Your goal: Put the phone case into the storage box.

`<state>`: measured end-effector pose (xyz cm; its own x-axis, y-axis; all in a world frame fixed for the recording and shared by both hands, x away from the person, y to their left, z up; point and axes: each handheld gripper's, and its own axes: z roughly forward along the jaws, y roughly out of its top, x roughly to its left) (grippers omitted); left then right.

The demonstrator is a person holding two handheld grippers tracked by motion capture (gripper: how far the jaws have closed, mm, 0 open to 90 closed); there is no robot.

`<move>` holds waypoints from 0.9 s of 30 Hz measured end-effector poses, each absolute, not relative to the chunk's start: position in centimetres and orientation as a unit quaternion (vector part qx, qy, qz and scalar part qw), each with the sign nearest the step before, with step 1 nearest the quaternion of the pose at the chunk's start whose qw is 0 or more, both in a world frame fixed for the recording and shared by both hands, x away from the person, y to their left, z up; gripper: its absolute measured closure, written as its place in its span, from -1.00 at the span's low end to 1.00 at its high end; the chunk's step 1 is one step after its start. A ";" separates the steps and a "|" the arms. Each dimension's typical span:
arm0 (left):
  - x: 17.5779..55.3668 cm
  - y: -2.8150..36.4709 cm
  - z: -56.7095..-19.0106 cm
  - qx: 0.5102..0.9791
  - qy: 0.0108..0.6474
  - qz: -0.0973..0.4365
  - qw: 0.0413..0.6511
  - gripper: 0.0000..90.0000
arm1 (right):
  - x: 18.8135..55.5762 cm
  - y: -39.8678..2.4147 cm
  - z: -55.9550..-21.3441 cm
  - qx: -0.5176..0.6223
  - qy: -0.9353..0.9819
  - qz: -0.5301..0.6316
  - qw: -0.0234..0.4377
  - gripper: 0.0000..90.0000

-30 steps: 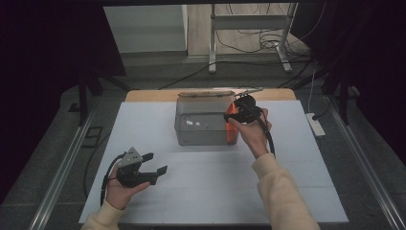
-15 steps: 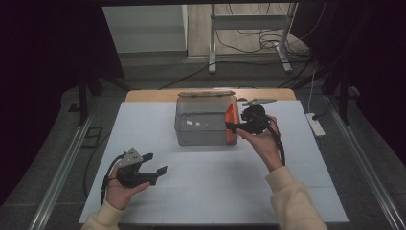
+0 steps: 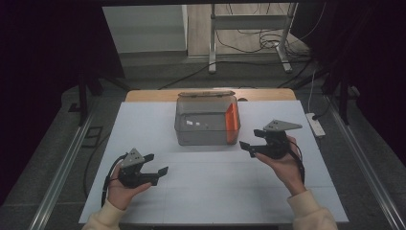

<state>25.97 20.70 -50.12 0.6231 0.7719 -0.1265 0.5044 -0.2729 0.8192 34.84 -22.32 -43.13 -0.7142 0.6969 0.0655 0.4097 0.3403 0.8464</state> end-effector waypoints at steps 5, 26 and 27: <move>25.9 20.6 -50.2 0.784 0.407 0.152 0.444 -0.49 | 33.1 -24.4 -44.3 0.342 0.798 0.471 0.154 -0.46; 26.0 20.0 -50.8 0.790 0.407 0.158 0.430 -0.50 | 29.5 -31.1 -49.8 0.372 0.800 0.449 0.140 -0.55; 26.0 19.9 -50.8 0.791 0.407 0.157 0.429 -0.50 | 29.6 -31.1 -49.8 0.372 0.799 0.451 0.139 -0.55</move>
